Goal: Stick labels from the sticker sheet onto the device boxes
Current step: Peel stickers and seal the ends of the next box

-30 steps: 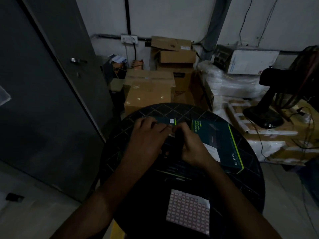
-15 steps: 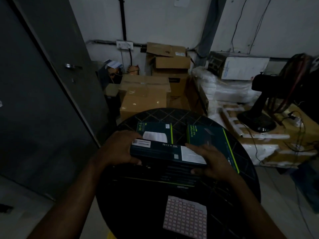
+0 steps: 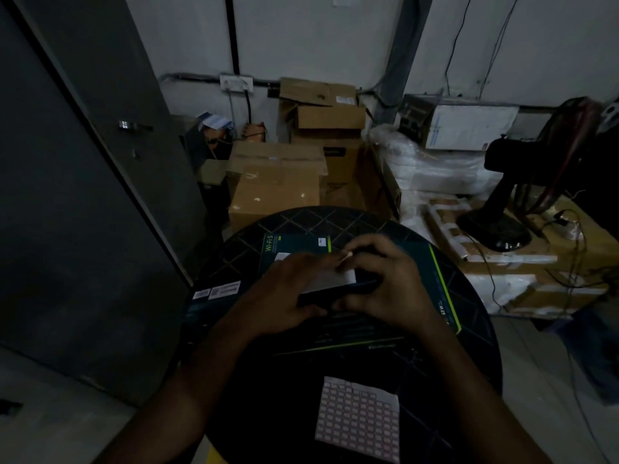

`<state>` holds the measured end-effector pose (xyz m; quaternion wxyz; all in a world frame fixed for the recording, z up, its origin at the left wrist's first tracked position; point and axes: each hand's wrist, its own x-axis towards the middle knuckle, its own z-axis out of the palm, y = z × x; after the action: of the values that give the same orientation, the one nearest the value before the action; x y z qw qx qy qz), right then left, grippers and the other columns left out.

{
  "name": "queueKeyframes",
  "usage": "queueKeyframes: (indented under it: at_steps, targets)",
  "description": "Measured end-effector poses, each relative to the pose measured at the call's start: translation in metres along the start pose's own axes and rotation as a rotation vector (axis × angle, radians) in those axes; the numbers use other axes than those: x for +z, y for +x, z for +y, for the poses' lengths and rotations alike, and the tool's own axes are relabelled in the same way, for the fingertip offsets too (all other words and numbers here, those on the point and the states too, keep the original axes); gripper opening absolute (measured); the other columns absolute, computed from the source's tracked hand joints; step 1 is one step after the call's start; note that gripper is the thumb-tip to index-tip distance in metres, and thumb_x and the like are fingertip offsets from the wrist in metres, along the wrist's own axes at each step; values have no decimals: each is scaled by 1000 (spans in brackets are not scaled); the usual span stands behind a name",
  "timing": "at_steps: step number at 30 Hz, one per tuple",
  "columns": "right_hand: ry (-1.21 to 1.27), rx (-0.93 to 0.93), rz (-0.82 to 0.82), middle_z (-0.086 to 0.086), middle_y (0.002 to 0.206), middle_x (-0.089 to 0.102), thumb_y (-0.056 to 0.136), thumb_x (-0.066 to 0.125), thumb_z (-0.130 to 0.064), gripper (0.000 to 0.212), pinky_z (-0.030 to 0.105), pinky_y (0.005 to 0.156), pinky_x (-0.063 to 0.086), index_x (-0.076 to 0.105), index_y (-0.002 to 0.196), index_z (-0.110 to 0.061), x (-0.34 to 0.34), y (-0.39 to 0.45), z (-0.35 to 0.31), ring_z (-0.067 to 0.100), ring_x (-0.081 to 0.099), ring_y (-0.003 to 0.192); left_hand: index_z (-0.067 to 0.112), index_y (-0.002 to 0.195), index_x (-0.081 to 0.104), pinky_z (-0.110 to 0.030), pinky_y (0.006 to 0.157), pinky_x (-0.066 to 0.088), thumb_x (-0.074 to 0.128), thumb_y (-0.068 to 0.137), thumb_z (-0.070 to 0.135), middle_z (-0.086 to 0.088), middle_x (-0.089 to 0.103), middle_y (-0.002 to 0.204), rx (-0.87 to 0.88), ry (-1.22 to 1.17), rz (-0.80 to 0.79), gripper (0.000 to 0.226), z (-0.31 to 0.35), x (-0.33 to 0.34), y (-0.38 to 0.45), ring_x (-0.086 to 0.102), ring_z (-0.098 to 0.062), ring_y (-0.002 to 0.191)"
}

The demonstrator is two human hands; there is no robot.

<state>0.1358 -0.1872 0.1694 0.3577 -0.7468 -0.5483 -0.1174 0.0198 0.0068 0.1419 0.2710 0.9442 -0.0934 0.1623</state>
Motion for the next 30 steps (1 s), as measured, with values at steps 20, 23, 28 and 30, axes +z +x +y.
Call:
queueKeyframes:
  at_steps: [20, 23, 28, 30]
  targets:
    - [-473, -18, -406, 6, 142, 54, 85, 63, -58, 74, 45, 86, 41, 23, 146, -62, 9, 1, 39, 34, 54, 116, 38, 134, 45, -28, 102, 45, 76, 85, 31, 6, 48, 136, -238, -250, 351, 58, -44, 27, -43, 48, -4, 126]
    - [-520, -10, -420, 5, 144, 53, 86, 59, -58, 67, 45, 89, 43, 30, 147, -57, 28, -7, 42, 32, 54, 119, 33, 133, 48, -35, 102, 46, 76, 85, 27, 4, 51, 135, -296, -246, 358, 57, -52, 37, -52, 50, -6, 125]
    - [-493, 29, -264, 4, 144, 55, 85, 62, -42, 60, 48, 95, 42, 49, 143, -45, 39, -14, 30, 31, 53, 124, 30, 142, 43, -35, 115, 36, 70, 90, 24, -2, 32, 155, -347, -32, 352, 59, -44, 43, -55, 34, -17, 142]
    - [-439, 17, -136, 1, 136, 62, 88, 58, -34, 47, 46, 91, 43, 61, 135, -38, 48, -15, 19, 29, 56, 119, 23, 145, 46, -42, 115, 31, 66, 89, 15, -8, 27, 159, -265, 254, 344, 60, -33, 47, -49, 28, -26, 145]
